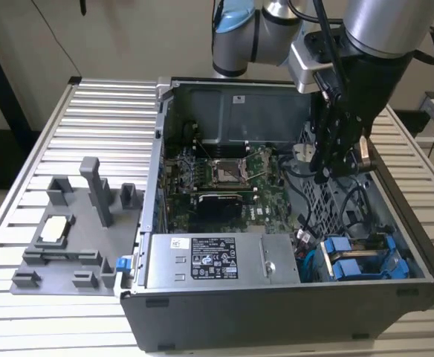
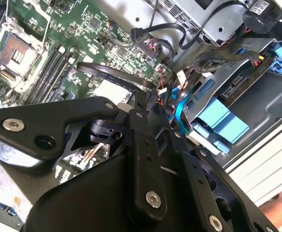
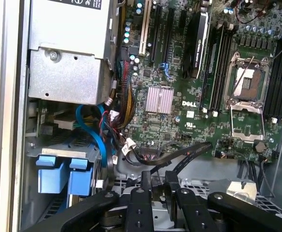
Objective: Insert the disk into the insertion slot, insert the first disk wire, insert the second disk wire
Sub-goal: 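Insert the first disk wire, then insert the second disk wire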
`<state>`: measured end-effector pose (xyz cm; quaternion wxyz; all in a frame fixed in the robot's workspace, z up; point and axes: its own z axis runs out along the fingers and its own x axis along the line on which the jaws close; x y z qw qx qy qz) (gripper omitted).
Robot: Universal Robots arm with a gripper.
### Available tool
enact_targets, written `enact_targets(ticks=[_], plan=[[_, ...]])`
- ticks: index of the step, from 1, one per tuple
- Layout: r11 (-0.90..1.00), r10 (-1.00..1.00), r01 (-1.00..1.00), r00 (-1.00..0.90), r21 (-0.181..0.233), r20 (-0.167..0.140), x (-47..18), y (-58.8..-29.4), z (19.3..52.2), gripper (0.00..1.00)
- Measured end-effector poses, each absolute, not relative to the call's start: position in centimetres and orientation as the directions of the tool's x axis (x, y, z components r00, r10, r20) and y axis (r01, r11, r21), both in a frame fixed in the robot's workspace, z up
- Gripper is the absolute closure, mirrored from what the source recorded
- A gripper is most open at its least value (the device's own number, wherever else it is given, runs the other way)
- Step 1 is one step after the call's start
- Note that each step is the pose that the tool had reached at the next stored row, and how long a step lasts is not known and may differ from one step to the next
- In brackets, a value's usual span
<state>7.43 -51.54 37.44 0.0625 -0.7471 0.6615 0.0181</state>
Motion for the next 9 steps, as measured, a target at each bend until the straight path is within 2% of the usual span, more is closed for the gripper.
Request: enact_targets(ticks=[4, 5, 9], plan=[[-0.117, -0.986, -0.991, 0.124, -0.069, -0.110, 7.43, -51.54, 37.44, 0.76], [-0.117, -0.986, -0.991, 0.124, -0.069, -0.110, 7.43, -51.54, 37.44, 0.83], [-0.117, -0.986, -0.991, 0.124, -0.069, -0.110, 7.43, -51.54, 37.44, 0.83]])
